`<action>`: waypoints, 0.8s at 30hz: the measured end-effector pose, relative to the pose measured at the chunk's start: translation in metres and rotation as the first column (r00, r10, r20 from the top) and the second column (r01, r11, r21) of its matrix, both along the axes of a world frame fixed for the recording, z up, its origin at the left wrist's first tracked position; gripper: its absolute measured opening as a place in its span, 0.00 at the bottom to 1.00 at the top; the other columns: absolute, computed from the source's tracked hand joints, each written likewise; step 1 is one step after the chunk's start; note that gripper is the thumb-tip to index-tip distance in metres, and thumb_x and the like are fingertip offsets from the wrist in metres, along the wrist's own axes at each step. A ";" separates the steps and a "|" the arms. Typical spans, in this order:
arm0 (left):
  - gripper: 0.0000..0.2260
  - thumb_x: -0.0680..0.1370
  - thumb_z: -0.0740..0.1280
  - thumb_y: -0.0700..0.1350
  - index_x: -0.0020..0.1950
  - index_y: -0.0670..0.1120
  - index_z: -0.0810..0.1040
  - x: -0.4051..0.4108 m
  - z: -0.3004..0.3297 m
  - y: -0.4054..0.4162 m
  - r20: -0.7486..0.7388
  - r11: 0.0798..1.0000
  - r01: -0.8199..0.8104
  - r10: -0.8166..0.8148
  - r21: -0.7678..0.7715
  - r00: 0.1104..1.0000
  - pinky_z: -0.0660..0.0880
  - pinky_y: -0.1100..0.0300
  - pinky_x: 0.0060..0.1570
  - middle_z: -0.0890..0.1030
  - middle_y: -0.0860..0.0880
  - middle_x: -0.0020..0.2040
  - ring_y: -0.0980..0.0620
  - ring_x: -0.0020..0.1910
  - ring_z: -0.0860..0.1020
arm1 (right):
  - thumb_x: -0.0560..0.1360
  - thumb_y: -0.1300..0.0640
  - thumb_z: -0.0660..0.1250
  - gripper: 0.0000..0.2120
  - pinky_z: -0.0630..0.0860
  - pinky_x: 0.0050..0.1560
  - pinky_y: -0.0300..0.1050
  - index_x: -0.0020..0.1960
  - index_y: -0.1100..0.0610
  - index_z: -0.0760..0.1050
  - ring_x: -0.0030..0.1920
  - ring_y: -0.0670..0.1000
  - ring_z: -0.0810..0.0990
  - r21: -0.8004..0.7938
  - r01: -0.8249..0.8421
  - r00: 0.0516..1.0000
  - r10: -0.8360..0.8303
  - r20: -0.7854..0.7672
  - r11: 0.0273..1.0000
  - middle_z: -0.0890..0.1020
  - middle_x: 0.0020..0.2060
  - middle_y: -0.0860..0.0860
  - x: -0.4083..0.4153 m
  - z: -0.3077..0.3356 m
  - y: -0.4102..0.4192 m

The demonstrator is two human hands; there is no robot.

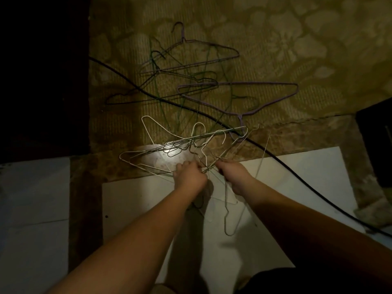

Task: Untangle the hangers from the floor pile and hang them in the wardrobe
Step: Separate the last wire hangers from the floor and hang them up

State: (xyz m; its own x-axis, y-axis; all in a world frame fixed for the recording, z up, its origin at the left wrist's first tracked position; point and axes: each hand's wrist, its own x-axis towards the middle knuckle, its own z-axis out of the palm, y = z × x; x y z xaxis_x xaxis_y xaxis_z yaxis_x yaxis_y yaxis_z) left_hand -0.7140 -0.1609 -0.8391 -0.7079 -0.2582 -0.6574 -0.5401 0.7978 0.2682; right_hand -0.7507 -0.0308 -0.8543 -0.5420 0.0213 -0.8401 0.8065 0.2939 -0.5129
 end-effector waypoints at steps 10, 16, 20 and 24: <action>0.19 0.74 0.67 0.42 0.65 0.44 0.73 -0.002 0.007 0.018 0.165 0.841 -0.381 0.344 0.383 0.925 0.75 0.55 0.51 0.79 0.43 0.57 0.43 0.55 0.78 | 0.75 0.67 0.60 0.08 0.75 0.34 0.46 0.42 0.62 0.77 0.35 0.54 0.77 -0.016 -0.027 0.981 0.030 0.193 1.000 0.78 0.37 0.59 0.000 0.014 0.005; 0.15 0.71 0.73 0.42 0.54 0.37 0.78 -0.001 0.015 0.021 0.385 0.629 -0.594 0.452 0.502 0.805 0.76 0.52 0.34 0.80 0.38 0.41 0.43 0.33 0.79 | 0.72 0.63 0.65 0.04 0.60 0.28 0.39 0.44 0.56 0.77 0.31 0.47 0.70 -0.065 -0.121 0.971 0.132 0.201 0.991 0.77 0.35 0.52 0.004 0.025 0.010; 0.18 0.70 0.76 0.43 0.56 0.39 0.78 -0.004 0.025 0.022 0.385 0.562 -0.632 0.504 0.533 0.773 0.79 0.55 0.37 0.84 0.41 0.45 0.43 0.42 0.83 | 0.75 0.64 0.66 0.07 0.65 0.26 0.35 0.50 0.57 0.79 0.33 0.45 0.78 -0.177 -0.153 0.969 0.183 0.165 0.972 0.82 0.37 0.50 0.002 0.037 0.020; 0.09 0.75 0.72 0.41 0.52 0.39 0.78 -0.012 0.047 0.020 0.369 0.497 -0.608 0.500 0.619 0.784 0.78 0.60 0.35 0.83 0.43 0.40 0.49 0.34 0.82 | 0.77 0.66 0.65 0.09 0.75 0.35 0.37 0.55 0.61 0.78 0.39 0.49 0.84 -0.198 -0.160 0.979 0.182 0.097 0.967 0.85 0.45 0.55 -0.014 0.063 0.023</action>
